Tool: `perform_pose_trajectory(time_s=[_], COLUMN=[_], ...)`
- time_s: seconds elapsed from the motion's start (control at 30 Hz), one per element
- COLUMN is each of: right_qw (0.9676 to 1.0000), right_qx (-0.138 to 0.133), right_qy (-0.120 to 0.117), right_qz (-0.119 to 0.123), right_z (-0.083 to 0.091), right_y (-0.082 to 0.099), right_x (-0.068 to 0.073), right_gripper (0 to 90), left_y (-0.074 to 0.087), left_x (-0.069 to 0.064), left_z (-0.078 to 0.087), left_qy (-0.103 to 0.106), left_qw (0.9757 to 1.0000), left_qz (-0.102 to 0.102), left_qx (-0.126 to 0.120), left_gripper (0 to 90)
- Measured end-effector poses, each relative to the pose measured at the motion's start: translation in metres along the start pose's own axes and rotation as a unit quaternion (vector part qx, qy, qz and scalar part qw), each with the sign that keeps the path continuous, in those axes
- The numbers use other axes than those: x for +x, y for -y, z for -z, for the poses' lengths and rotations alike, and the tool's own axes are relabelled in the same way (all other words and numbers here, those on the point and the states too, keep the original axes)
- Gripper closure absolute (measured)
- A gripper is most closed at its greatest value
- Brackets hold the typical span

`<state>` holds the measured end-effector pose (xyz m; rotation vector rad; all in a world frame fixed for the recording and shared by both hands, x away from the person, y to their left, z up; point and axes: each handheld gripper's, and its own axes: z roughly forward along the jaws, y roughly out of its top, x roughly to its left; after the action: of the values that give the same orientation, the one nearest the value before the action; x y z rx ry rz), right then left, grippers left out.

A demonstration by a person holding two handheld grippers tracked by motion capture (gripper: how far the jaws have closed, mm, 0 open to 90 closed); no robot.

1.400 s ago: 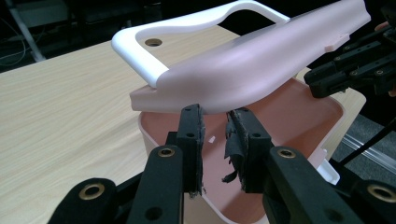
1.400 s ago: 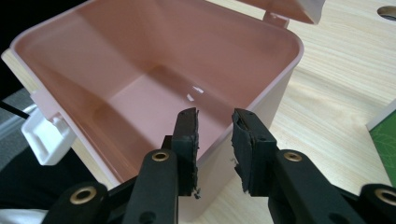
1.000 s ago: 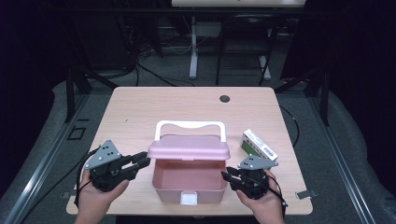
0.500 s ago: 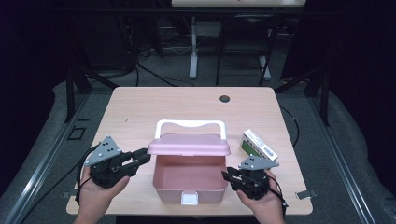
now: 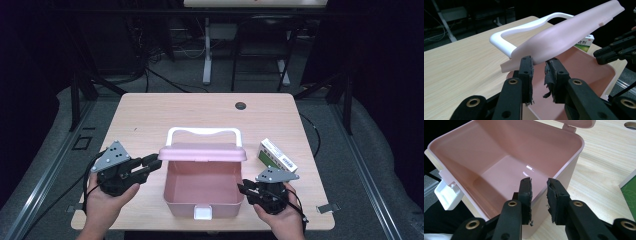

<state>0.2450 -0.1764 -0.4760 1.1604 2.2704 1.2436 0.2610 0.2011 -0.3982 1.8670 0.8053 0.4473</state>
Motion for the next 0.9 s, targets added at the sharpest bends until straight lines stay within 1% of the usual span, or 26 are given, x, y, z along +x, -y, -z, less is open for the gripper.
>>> perform_pose_trajectory(time_s=[0.3,0.4,0.47,0.57,0.87,0.9], right_qw=[1.0000,1.0000,1.0000,1.0000,1.0000,1.0000], right_qx=[-0.001,-0.002,-0.002,-0.002,-0.002,-0.002], right_qy=[-0.001,0.000,0.000,-0.001,-0.003,-0.003], right_qz=[0.000,0.001,0.002,0.000,0.000,0.000], right_z=[0.000,0.000,0.000,0.000,0.000,0.000], right_y=[0.000,0.000,0.000,0.000,0.000,0.000], right_x=[0.000,0.000,0.000,0.000,-0.001,0.000], right_gripper=[73.5,73.6,73.6,73.6,73.6,73.6], left_y=[-0.006,-0.008,-0.009,-0.010,-0.015,-0.015], left_x=[0.003,0.004,0.005,0.006,0.009,0.010], left_z=[-0.002,-0.002,-0.003,-0.004,-0.006,-0.006], left_qy=[-0.002,0.000,0.000,-0.001,-0.003,-0.003], left_qw=[1.0000,1.0000,1.0000,1.0000,1.0000,1.0000], left_qz=[-0.004,-0.002,0.002,0.001,0.006,0.004], left_qx=[0.001,0.002,0.000,0.000,-0.005,-0.005], left_gripper=[74.7,74.8,74.8,74.9,75.0,75.1])
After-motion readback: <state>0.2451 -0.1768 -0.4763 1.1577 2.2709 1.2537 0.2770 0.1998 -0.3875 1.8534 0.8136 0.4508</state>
